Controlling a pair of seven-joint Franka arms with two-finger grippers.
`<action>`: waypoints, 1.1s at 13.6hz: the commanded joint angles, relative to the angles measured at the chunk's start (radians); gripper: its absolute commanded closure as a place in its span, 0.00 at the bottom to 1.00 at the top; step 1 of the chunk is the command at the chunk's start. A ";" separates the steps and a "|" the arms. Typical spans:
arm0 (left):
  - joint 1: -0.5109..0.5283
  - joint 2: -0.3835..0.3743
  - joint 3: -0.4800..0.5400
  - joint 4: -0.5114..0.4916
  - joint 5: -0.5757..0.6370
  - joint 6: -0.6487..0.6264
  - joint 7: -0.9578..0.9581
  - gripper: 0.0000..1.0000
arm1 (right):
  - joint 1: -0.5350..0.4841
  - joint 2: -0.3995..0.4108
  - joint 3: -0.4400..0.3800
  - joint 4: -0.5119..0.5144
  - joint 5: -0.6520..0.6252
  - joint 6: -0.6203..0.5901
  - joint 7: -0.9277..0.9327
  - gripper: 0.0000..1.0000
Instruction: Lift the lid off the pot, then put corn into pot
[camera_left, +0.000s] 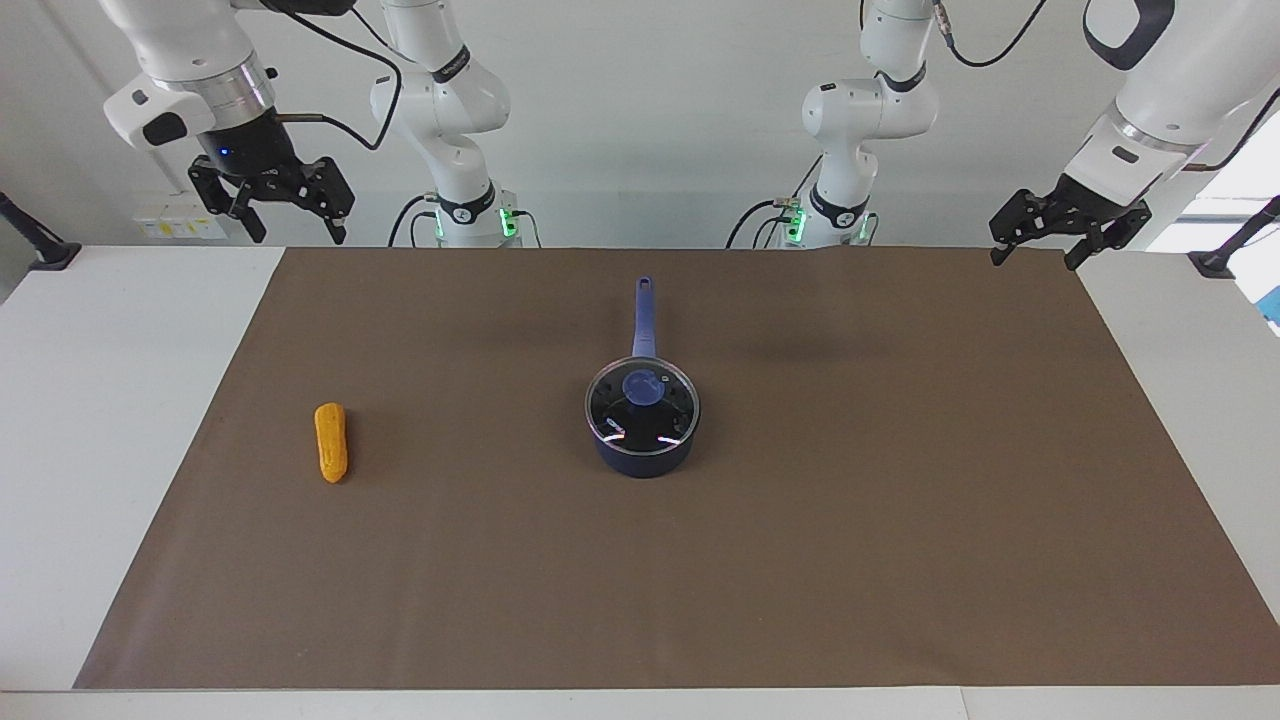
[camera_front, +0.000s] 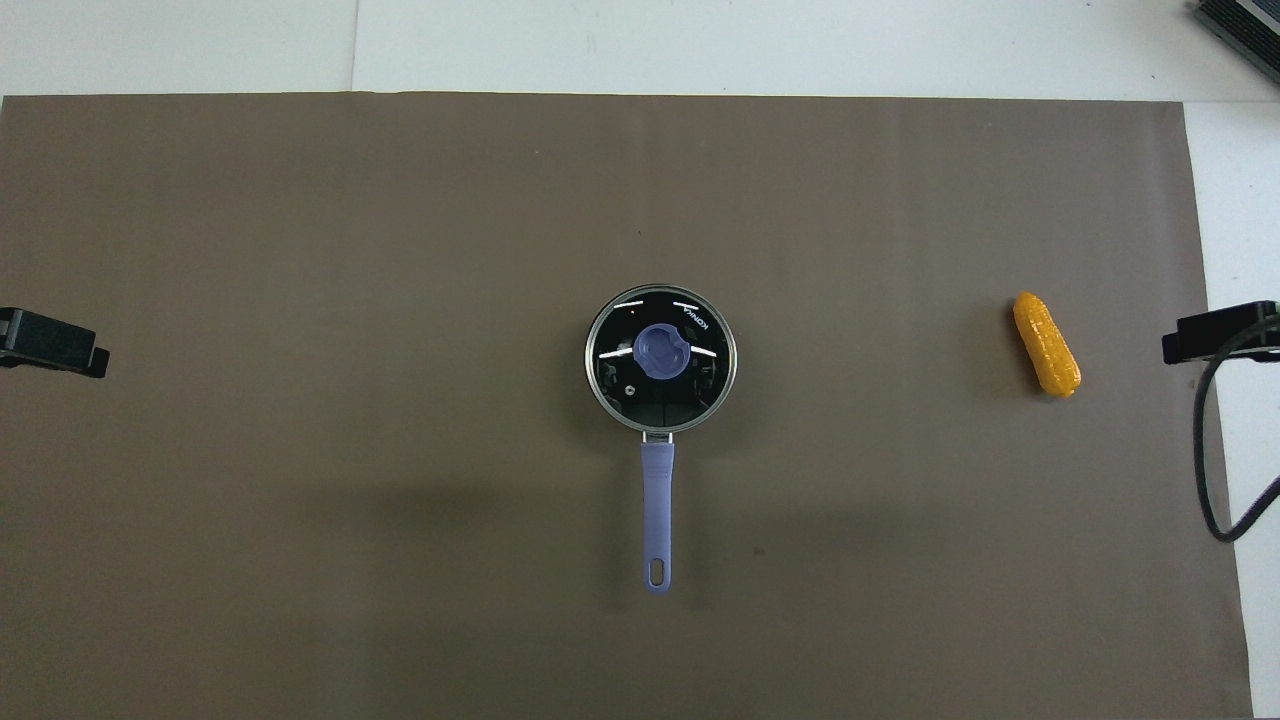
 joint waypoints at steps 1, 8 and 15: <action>0.007 -0.038 -0.006 -0.047 -0.001 -0.006 -0.003 0.00 | -0.011 -0.013 0.009 -0.002 0.008 -0.011 -0.014 0.00; 0.007 -0.035 -0.004 -0.042 0.001 0.000 0.003 0.00 | -0.011 -0.013 0.009 -0.002 0.008 -0.013 -0.014 0.00; 0.003 -0.035 -0.006 -0.044 -0.001 0.011 -0.005 0.00 | -0.015 -0.013 -0.002 -0.002 0.007 -0.014 -0.017 0.00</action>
